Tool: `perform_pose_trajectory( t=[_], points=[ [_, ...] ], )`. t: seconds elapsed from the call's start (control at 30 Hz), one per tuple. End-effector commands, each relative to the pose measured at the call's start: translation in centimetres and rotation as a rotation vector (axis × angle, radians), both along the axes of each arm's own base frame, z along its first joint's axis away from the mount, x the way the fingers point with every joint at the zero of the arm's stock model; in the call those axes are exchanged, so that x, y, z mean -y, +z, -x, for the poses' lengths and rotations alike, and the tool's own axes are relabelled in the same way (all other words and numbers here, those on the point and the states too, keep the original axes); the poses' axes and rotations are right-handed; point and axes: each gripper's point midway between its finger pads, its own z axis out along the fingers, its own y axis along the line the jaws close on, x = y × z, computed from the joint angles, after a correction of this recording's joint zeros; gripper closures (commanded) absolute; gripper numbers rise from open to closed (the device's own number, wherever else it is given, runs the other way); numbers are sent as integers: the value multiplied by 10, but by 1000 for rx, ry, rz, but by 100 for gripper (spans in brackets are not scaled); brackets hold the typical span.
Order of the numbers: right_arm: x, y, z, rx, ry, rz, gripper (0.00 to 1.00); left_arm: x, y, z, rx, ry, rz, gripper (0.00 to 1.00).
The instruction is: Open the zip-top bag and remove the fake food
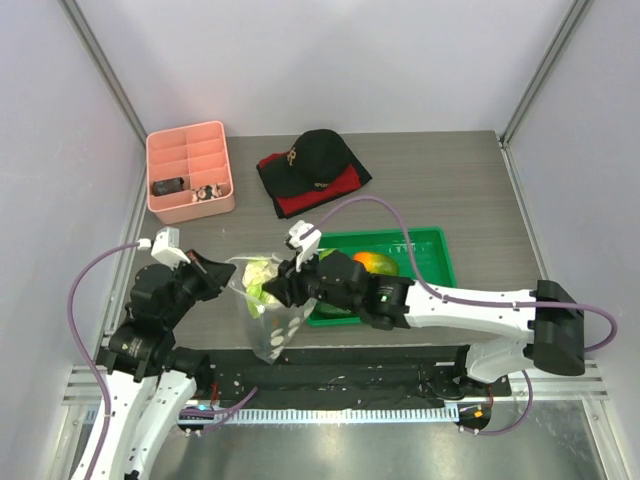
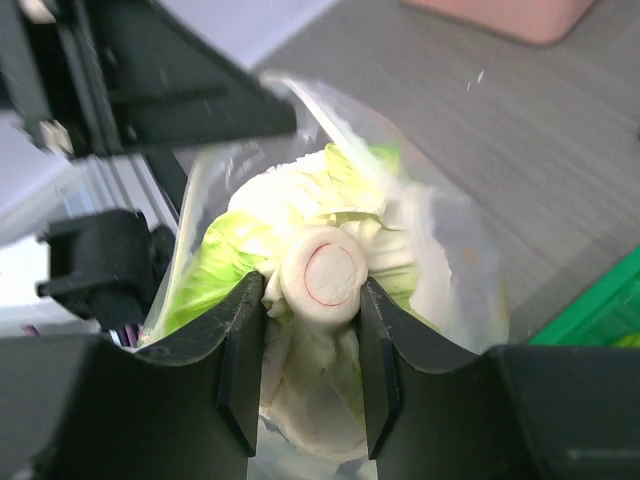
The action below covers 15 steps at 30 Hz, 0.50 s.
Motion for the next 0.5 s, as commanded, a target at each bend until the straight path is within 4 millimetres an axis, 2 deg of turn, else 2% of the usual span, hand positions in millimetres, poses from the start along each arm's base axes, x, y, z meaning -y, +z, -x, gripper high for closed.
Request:
perform_pose_trajectory(
  t=[0.0,0.1,0.23,0.37,0.4,0.47],
  points=[
    [1,86,-13,134,-50,-323,99,2,-11,6,-7,-1,36,100],
    [-7,108,-8,132,-16,-415,99,10,-11,10,-8,-34,83,100],
    [-18,140,0,117,56,-532,99,9,-7,15,4,-32,99,100],
    [-9,188,6,62,116,-741,99,8,-2,16,9,-28,94,100],
    [-2,197,-3,52,140,-781,99,8,-2,15,9,-28,90,100],
    [6,214,-5,-8,184,-855,99,5,1,14,12,-17,79,100]
  ],
)
